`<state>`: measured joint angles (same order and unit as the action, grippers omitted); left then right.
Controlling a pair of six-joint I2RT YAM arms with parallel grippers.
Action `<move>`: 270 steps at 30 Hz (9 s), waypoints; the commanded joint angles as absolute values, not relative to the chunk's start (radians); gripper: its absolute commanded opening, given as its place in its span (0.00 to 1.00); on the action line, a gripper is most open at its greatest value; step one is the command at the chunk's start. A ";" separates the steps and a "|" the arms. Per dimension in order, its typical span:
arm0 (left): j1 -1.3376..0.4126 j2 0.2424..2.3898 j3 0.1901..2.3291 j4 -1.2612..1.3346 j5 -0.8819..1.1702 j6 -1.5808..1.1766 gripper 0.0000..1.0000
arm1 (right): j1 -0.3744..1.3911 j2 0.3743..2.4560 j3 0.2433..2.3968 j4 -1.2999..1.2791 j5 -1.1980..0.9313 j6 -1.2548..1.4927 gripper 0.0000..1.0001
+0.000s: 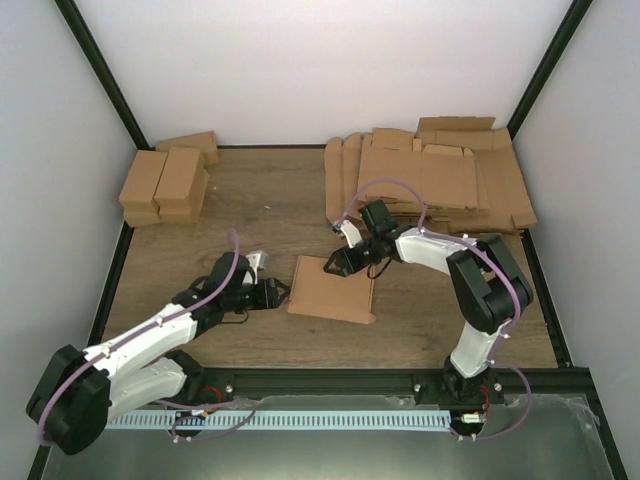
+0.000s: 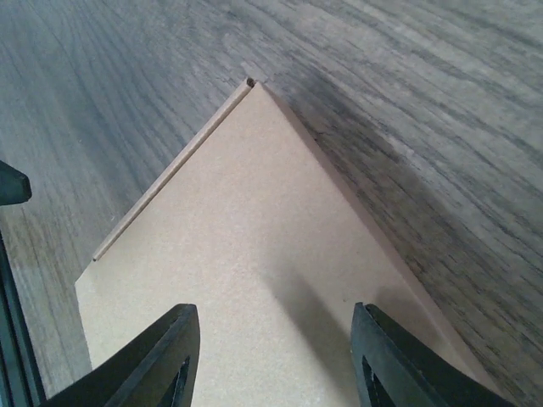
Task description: Fold the paper box
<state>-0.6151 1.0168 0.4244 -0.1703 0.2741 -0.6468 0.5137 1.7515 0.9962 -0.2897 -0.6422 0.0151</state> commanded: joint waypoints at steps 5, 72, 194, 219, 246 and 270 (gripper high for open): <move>-0.616 1.001 0.445 -0.182 0.271 -0.628 0.54 | 0.493 1.675 0.978 -0.232 -0.551 0.052 0.51; -0.615 1.192 0.335 0.237 0.473 -0.772 0.46 | 0.178 2.128 1.164 -0.221 -0.898 0.052 0.09; -0.253 1.478 0.951 -0.036 0.618 0.174 0.56 | 0.668 1.008 0.832 -0.464 -0.224 0.795 0.50; -0.297 1.493 0.998 -0.176 0.570 0.204 0.14 | 0.774 1.202 0.951 -0.460 -0.072 0.770 0.31; -0.458 1.248 0.787 -0.166 0.212 -0.094 0.04 | 0.774 1.144 0.969 -0.604 0.016 0.612 0.28; -0.580 1.197 0.699 -0.122 0.056 -0.169 0.04 | 0.774 1.104 0.918 -0.654 0.022 0.612 0.13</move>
